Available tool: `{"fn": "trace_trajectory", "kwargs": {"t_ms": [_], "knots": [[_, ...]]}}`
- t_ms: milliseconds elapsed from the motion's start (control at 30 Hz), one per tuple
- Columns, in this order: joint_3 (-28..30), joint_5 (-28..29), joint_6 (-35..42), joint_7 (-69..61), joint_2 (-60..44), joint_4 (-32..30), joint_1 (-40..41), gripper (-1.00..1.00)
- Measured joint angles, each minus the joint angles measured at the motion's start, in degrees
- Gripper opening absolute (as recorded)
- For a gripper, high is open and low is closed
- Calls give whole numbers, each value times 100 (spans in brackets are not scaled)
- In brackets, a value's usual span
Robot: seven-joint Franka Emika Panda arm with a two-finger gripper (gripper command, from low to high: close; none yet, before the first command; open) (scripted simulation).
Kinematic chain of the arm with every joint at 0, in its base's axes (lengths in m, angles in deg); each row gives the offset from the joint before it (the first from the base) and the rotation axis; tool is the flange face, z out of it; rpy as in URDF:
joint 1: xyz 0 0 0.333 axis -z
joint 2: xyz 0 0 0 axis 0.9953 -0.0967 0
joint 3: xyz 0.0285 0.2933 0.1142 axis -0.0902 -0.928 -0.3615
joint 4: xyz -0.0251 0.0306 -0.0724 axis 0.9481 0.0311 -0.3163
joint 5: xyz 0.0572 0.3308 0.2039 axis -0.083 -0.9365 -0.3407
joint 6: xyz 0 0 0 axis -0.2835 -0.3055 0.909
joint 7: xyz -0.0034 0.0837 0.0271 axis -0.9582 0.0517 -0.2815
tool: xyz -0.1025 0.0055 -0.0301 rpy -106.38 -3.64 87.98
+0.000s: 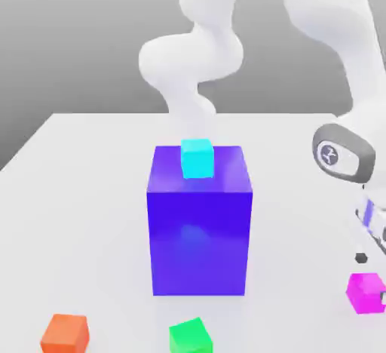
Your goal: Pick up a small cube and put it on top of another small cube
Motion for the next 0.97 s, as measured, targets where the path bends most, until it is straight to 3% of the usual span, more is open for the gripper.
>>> {"fn": "trace_trajectory", "kwargs": {"t_ms": [233,400,700,833,867,967], "knots": [[-5,7,31,3,26,-5,3,-100],[-77,-147,736,-110,913,-188,147,-100],[1145,-695,1312,-427,1545,-261,1632,-100],[1380,-1164,880,-738,959,-128,2158,-100],[1353,-1246,746,-796,805,-114,2213,100],[1353,-1246,747,-796,805,-114,2213,100]]}}
